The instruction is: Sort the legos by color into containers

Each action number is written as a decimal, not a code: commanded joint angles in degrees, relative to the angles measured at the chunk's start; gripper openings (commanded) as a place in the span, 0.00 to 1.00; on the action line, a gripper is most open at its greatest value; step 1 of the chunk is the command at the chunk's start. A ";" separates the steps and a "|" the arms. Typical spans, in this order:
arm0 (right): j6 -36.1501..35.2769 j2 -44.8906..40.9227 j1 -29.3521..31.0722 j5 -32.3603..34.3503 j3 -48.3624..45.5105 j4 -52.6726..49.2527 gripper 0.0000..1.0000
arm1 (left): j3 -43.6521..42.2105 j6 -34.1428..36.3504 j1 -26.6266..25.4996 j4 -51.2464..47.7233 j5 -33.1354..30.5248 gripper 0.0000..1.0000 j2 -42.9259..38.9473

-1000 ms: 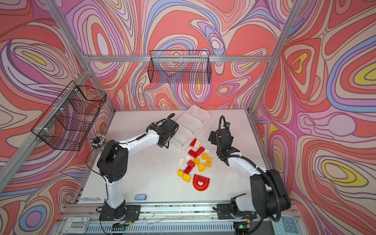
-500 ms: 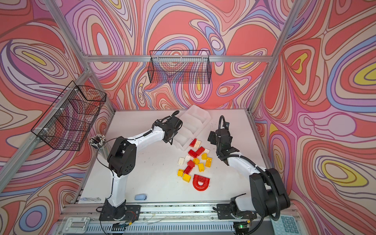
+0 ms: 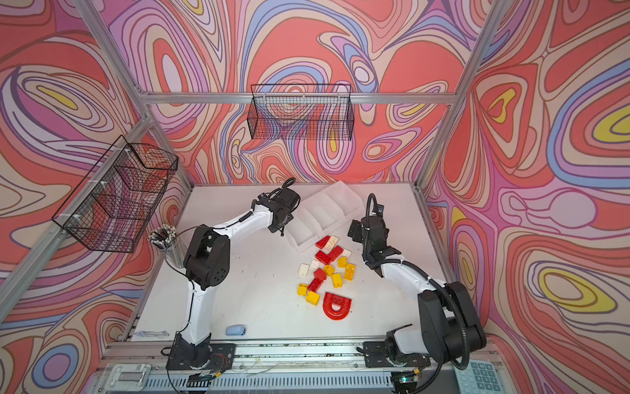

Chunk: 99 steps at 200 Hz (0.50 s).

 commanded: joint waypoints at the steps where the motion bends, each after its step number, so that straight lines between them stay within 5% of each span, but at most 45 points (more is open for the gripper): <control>1: 0.09 0.34 0.21 -0.06 0.69 -0.04 0.95 | 5.30 7.78 1.58 -0.68 3.70 0.00 3.65; 60: -0.49 1.53 0.23 -0.34 2.03 -1.75 0.95 | 13.59 11.54 4.46 1.26 4.59 0.00 8.16; 99: -0.51 1.53 0.20 -0.60 3.03 -4.04 0.94 | 25.56 21.50 6.07 0.22 10.56 0.00 14.96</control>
